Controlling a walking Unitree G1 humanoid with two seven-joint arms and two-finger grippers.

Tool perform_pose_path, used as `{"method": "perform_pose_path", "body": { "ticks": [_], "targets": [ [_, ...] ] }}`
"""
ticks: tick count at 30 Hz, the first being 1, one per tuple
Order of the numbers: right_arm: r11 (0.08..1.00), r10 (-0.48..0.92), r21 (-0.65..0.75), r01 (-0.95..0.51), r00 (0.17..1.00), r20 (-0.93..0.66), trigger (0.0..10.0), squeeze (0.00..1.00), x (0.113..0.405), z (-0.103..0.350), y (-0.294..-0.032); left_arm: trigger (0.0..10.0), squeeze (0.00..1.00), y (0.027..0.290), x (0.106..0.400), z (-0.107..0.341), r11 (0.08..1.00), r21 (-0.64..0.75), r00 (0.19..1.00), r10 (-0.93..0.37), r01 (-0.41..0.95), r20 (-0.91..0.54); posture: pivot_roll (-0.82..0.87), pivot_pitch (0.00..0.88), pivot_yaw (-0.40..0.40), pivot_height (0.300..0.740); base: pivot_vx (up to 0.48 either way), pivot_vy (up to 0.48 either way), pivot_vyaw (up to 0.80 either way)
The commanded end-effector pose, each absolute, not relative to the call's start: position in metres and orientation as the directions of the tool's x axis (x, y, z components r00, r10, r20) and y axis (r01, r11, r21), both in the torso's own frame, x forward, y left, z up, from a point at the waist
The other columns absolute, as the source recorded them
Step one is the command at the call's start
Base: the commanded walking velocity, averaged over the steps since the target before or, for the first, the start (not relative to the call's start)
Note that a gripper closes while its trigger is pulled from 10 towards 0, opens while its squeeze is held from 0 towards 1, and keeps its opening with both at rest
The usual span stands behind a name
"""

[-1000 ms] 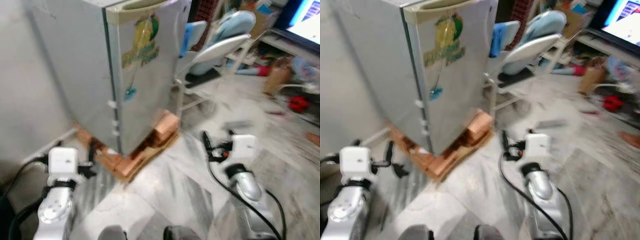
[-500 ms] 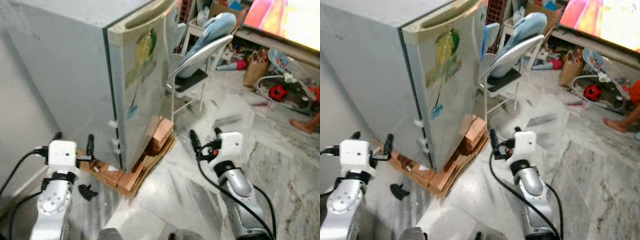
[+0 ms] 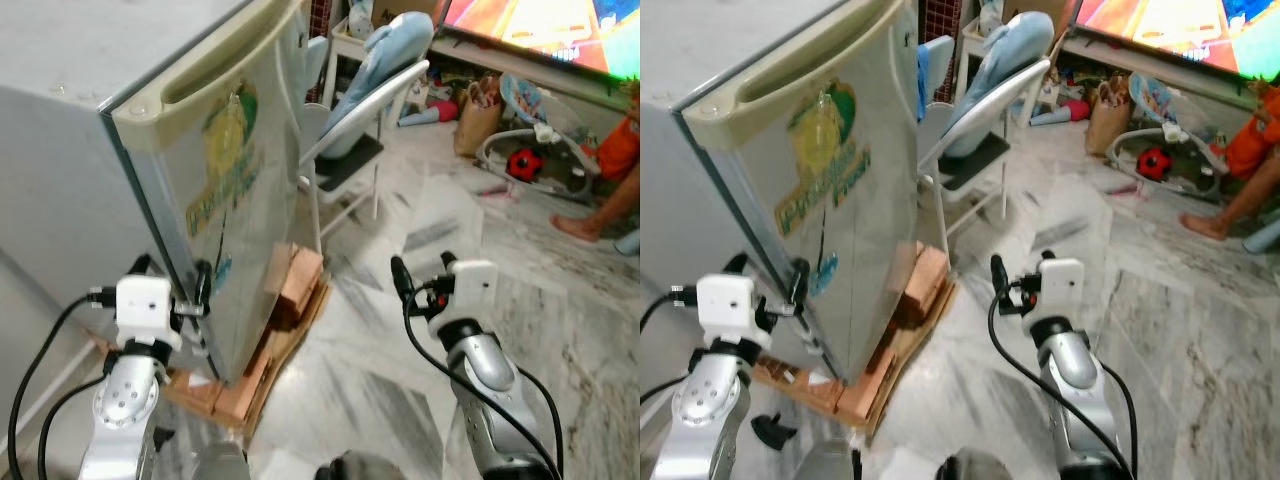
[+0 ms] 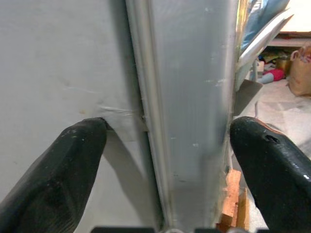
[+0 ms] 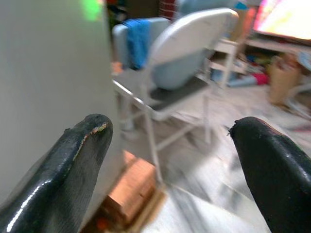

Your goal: Restocking fridge

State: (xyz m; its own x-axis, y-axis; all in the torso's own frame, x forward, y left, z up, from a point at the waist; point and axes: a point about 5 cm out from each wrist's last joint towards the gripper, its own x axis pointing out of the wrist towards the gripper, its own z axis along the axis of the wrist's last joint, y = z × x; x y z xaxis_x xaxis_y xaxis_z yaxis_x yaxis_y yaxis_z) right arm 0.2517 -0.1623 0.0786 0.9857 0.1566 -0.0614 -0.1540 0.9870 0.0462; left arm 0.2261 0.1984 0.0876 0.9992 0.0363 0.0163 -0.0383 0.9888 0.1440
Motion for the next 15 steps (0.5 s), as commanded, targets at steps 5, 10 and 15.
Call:
{"method": "perform_pose_path", "body": {
  "ticks": [5,10,15],
  "targets": [
    [0.989,0.142,0.039,-0.140,0.988,-0.065,10.0,0.00,0.2508,0.0791,-0.1682,10.0,0.00,0.1954,0.2251,0.0878,0.991,0.127,1.000,0.030,-0.031,0.005,0.06,0.064,-0.104,0.740,0.000,0.000,-0.80],
    [0.989,0.145,0.037,-0.143,0.987,-0.067,10.0,0.00,0.2511,0.0792,-0.1675,10.0,0.00,0.1961,0.2235,0.0880,0.991,0.129,0.999,0.036,-0.036,0.003,0.06,0.071,-0.105,0.740,0.000,0.000,-0.80],
    [0.989,0.145,0.039,-0.143,0.987,-0.068,10.0,0.00,0.2504,0.0797,-0.1674,10.0,0.00,0.1976,0.2236,0.0886,0.990,0.132,0.999,0.046,-0.047,0.004,0.05,0.078,-0.105,0.740,0.000,0.000,-0.56]
  ]
}}
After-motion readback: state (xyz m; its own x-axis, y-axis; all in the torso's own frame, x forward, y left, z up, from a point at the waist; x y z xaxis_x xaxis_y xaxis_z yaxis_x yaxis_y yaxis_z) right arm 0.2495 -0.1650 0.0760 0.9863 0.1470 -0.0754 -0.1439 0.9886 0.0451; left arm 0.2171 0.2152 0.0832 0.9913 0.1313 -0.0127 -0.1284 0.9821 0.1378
